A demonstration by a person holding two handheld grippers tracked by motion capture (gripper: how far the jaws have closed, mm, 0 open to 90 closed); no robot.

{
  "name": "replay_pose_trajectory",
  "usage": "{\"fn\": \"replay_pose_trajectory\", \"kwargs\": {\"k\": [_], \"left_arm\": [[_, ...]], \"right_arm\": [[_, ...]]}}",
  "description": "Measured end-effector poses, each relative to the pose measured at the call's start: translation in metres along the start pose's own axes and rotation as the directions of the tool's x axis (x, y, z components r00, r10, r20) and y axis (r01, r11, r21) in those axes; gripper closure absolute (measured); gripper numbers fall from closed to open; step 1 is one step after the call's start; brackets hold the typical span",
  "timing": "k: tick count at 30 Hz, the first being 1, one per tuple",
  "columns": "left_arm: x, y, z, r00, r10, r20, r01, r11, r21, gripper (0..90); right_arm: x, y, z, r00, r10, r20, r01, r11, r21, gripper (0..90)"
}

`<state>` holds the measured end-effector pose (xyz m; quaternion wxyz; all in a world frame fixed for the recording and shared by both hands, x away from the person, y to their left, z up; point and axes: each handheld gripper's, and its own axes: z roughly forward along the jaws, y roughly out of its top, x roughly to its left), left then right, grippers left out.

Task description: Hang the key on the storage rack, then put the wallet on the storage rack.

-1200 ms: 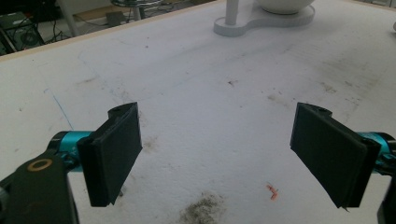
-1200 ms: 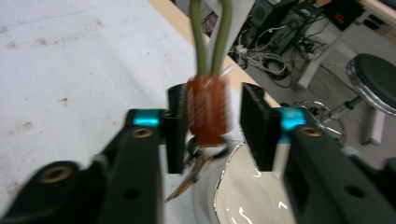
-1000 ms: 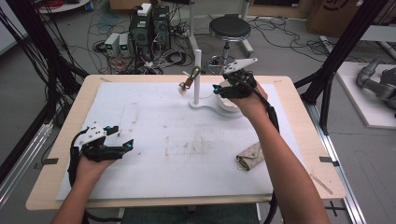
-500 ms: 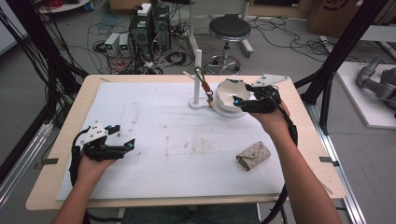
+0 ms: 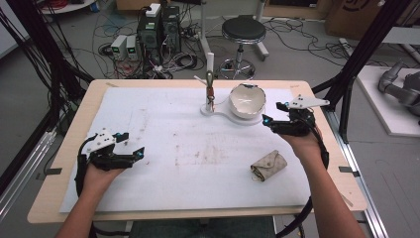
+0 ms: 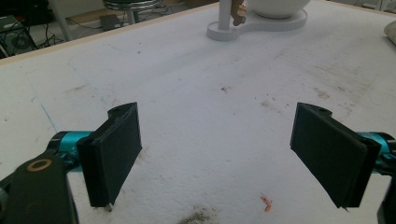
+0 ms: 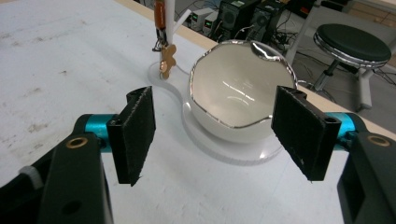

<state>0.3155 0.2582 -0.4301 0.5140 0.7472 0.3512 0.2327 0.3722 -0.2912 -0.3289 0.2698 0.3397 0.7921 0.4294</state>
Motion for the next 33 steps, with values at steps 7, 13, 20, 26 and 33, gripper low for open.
{"fn": "replay_pose_trajectory", "kwargs": {"k": [7,13,20,26,33], "left_arm": [[0.001,0.000,-0.001,1.0000,-0.002,0.000,0.002,1.0000,-0.008,16.2],[0.003,-0.001,-0.003,1.0000,0.002,0.005,-0.002,0.9999,-0.015,16.2],[0.007,-0.002,-0.004,0.9999,-0.007,0.011,0.007,0.9996,-0.026,16.2],[0.006,-0.002,-0.007,0.9999,0.001,0.013,0.000,0.9996,-0.030,16.2],[0.006,-0.001,-0.007,0.9999,0.011,0.004,-0.010,0.9995,-0.028,16.2]], "right_arm": [[0.004,-0.024,-0.007,0.9994,0.032,-0.009,-0.032,0.999,-0.018,30.0],[0.009,-0.044,-0.012,0.9977,0.067,-0.008,-0.068,0.997,-0.038,26.7],[0.010,-0.070,-0.015,0.9944,0.106,-0.008,-0.106,0.993,-0.051,20.7],[0.004,-0.071,-0.020,0.9911,0.132,0.012,-0.131,0.989,-0.062,20.2],[0.001,-0.069,-0.023,0.9897,0.141,0.026,-0.138,0.987,-0.079,20.2]]}}
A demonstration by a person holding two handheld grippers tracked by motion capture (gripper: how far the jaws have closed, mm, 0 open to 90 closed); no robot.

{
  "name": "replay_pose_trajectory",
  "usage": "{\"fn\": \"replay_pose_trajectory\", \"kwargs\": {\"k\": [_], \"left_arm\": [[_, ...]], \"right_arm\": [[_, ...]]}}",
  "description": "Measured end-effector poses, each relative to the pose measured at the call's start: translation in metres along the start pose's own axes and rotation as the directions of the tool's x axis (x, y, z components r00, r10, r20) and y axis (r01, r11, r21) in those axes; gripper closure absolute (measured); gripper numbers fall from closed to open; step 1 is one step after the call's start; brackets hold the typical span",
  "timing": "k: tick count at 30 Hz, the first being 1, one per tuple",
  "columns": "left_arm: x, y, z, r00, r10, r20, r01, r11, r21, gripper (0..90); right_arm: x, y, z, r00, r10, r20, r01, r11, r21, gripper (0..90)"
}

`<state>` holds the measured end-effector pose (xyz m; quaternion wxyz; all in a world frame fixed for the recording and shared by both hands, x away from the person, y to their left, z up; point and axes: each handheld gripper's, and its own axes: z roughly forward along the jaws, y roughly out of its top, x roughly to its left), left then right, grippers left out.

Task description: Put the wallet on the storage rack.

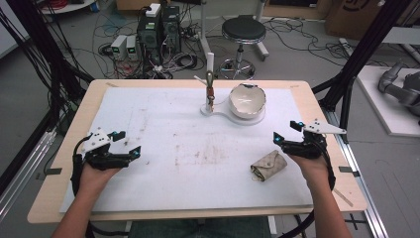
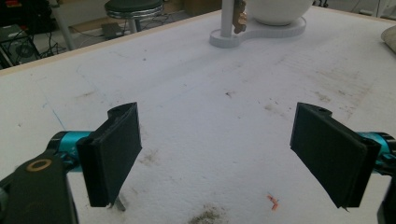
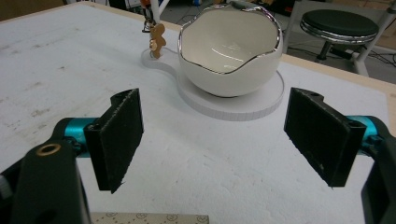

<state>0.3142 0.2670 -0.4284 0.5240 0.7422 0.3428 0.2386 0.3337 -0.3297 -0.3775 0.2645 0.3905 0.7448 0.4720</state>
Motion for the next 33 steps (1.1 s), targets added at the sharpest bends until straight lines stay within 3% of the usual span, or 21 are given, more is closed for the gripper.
{"fn": "replay_pose_trajectory", "kwargs": {"k": [5,10,17,25,33], "left_arm": [[0.000,0.000,0.002,1.0000,-0.002,0.009,0.002,1.0000,0.000,16.2],[-0.001,0.000,0.001,0.9999,-0.006,0.011,0.006,1.0000,0.001,16.2],[-0.009,0.008,0.008,0.9996,-0.008,0.026,0.008,0.9998,-0.016,16.2],[-0.029,0.024,0.032,0.9955,0.004,0.094,-0.002,0.9998,-0.020,16.2],[-0.058,0.045,0.062,0.9818,0.036,0.186,-0.038,0.9993,0.003,16.2]], "right_arm": [[-0.003,-0.002,-0.005,0.9999,0.011,0.005,-0.011,1.000,-0.006,20.2],[-0.001,-0.005,-0.004,0.9999,-0.008,0.010,0.008,1.000,-0.001,20.2],[0.000,-0.011,-0.012,0.9998,-0.010,0.020,0.010,1.000,0.012,20.2],[-0.002,-0.025,-0.033,0.9989,0.010,0.045,-0.011,1.000,0.012,20.2],[-0.005,-0.037,-0.056,0.9968,0.020,0.077,-0.022,1.000,0.022,20.2]]}}
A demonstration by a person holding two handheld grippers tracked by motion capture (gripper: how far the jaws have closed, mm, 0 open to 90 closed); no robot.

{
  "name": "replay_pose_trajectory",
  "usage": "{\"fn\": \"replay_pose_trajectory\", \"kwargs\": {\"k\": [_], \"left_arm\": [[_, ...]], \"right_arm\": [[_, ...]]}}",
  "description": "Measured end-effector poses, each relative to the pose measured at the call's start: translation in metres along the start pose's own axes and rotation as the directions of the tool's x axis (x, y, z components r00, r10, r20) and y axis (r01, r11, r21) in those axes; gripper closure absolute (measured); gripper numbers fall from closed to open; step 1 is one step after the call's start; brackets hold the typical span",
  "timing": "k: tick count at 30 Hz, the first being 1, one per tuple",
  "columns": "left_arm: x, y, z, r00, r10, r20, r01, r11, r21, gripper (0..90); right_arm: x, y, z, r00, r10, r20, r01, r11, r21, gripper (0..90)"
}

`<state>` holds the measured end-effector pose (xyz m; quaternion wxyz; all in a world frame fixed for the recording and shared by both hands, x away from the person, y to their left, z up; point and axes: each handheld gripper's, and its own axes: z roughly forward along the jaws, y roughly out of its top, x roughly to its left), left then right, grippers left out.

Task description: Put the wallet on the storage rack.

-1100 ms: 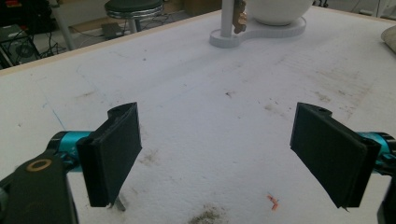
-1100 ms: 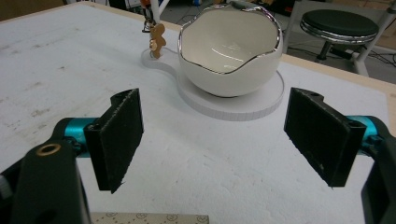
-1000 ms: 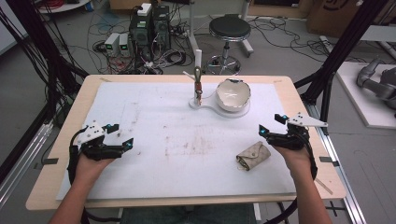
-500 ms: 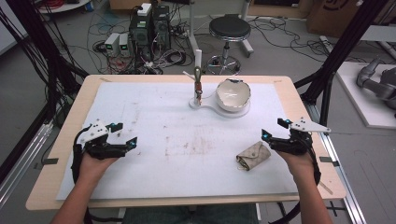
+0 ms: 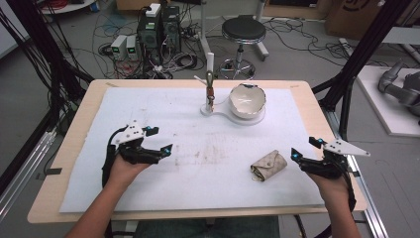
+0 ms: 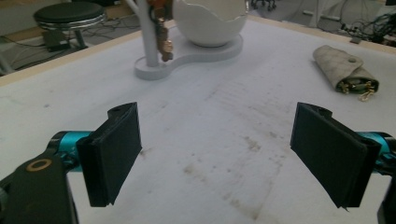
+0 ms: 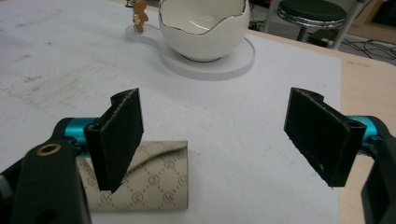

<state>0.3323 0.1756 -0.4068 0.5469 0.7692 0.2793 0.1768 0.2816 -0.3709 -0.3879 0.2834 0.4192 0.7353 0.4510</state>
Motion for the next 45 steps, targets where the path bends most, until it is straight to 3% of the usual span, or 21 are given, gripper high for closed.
{"fn": "replay_pose_trajectory", "kwargs": {"k": [11,23,26,35,42,45], "left_arm": [[-0.038,0.028,0.045,0.9943,0.066,0.084,-0.069,0.9970,0.036,16.2],[-0.073,0.045,0.098,0.9797,0.107,0.169,-0.117,0.9919,0.050,16.2],[-0.080,0.048,0.109,0.9755,0.116,0.187,-0.128,0.9905,0.051,16.2],[-0.104,0.052,0.147,0.9577,0.122,0.261,-0.145,0.9866,0.074,16.2],[-0.130,0.051,0.174,0.9398,0.149,0.308,-0.190,0.9762,0.106,16.2],[-0.137,0.049,0.183,0.9371,0.154,0.313,-0.200,0.9723,0.121,16.2]], "right_arm": [[-0.015,-0.017,-0.021,0.9987,0.027,0.043,-0.027,1.000,0.002,20.2],[-0.025,-0.029,-0.029,0.9939,0.042,0.102,-0.045,0.999,0.026,20.2],[-0.025,-0.031,-0.030,0.9936,0.025,0.111,-0.030,0.999,0.043,20.2],[-0.026,-0.035,-0.036,0.9915,0.035,0.125,-0.041,0.998,0.040,20.2],[-0.027,-0.037,-0.036,0.9909,0.033,0.131,-0.040,0.998,0.049,20.2],[-0.027,-0.036,-0.036,0.9911,0.034,0.129,-0.040,0.998,0.049,20.2]]}}
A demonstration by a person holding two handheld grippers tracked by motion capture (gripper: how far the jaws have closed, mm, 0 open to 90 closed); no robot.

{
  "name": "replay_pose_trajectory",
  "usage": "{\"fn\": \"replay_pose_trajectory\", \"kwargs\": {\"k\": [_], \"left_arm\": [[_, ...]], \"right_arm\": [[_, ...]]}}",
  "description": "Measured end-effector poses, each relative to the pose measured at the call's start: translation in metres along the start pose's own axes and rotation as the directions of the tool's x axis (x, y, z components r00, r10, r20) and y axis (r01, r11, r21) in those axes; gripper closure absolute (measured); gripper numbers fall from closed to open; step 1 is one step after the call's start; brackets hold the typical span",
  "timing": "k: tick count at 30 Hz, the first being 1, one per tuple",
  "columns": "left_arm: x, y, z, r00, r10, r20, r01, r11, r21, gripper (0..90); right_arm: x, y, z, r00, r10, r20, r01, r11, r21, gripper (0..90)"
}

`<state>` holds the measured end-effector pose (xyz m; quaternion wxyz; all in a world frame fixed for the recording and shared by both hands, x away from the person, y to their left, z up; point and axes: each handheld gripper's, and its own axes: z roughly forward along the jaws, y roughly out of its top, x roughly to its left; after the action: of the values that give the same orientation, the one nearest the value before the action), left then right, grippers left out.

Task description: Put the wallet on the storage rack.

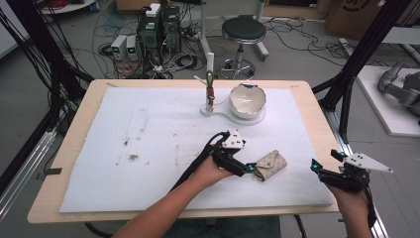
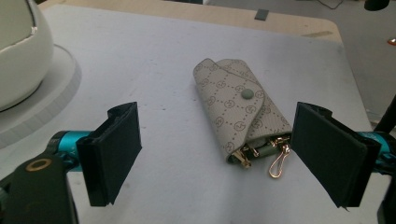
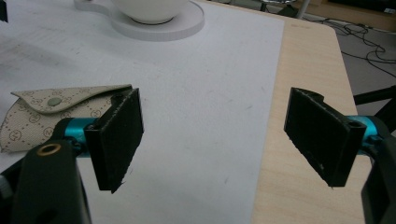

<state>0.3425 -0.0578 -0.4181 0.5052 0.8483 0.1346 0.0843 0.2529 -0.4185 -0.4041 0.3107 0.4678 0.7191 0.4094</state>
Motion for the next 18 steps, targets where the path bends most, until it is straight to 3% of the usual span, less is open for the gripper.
{"fn": "replay_pose_trajectory", "kwargs": {"k": [9,18], "left_arm": [[-0.006,0.005,0.033,0.9991,-0.011,0.041,0.008,0.9976,0.069,16.0],[-0.015,0.010,0.065,0.9987,-0.012,0.050,0.005,0.9909,0.134,15.2]], "right_arm": [[-0.001,0.000,0.002,1.0000,0.008,0.003,-0.008,1.000,0.011,20.3],[-0.003,0.000,0.007,0.9997,0.022,-0.008,-0.022,1.000,0.017,20.2]]}}
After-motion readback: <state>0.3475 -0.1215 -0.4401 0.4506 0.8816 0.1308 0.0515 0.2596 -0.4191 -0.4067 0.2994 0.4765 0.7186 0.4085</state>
